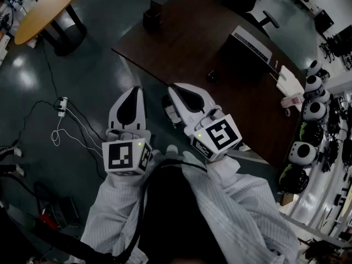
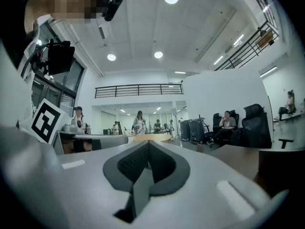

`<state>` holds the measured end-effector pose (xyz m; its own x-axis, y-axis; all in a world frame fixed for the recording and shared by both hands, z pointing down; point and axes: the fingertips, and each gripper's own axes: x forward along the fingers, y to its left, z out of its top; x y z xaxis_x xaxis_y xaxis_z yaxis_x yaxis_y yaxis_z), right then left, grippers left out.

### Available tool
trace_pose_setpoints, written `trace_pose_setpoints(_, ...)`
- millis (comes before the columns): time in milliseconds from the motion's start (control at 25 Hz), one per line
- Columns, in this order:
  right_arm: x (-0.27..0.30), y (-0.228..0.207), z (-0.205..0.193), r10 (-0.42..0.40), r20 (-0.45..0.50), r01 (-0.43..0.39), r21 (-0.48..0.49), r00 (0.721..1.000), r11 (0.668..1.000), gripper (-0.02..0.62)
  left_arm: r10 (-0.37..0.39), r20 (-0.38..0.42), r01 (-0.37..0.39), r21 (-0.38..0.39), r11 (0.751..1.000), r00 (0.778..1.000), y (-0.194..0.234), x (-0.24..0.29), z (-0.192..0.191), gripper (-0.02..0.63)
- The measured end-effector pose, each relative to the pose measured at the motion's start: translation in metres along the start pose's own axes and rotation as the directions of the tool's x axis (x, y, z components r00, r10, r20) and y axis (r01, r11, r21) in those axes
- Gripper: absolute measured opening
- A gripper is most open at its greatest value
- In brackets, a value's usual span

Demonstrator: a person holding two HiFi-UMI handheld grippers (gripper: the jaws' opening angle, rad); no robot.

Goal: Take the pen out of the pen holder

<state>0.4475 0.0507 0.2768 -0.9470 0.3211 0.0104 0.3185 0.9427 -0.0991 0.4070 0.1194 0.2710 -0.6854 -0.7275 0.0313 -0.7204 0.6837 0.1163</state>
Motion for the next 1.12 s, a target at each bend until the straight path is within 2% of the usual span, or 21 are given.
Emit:
trace_pose_setpoints(640, 0.005, -0.004, 0.0, 0.014, 0.023, -0.015, 0.035, 1.0, 0.999, 0.001, 0.019, 0.001, -0.019, -0.002, 1.0, 1.0, 0.009, 0.006, -0.002, 0.005)
trace_pose_setpoints(920, 0.022, 0.008, -0.013, 0.08, 0.014, -0.081, 0.076, 0.997, 0.994, 0.002, 0.111, -0.025, -0.111, -0.007, 0.994, 0.994, 0.036, -0.008, -0.013, 0.005)
trace_pose_setpoints(1120, 0.067, 0.022, -0.023, 0.14, -0.019, -0.138, 0.089, 0.99, 0.986, 0.002, 0.172, -0.028, -0.172, -0.014, 0.985, 0.985, 0.084, -0.007, -0.015, 0.005)
